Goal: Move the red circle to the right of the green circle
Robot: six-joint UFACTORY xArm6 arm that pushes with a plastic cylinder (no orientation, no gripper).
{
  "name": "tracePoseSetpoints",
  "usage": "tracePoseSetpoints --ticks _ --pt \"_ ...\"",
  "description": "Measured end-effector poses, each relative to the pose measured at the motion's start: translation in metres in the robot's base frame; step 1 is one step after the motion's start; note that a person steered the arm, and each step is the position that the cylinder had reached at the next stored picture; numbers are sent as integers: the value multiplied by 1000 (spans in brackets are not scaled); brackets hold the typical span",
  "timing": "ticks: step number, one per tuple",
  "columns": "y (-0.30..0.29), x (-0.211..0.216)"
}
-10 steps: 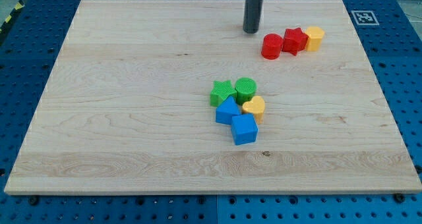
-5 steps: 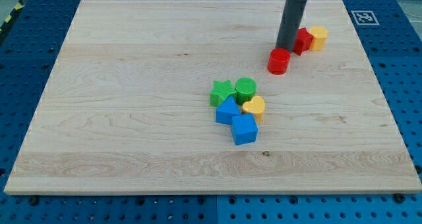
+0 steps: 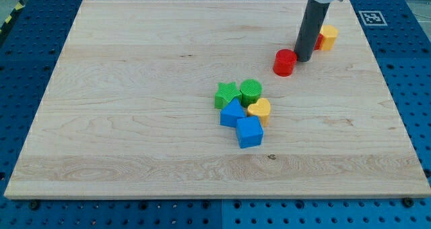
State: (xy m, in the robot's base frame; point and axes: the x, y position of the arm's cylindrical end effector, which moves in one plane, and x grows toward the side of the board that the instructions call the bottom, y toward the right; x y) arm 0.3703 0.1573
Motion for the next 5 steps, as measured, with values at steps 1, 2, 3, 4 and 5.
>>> tracePoseSetpoints --ticks 1,2,3,4,5 --pt "-7 3" --pt "-8 -5" --pt "-15 0" --pt "-15 23" --pt "-15 39"
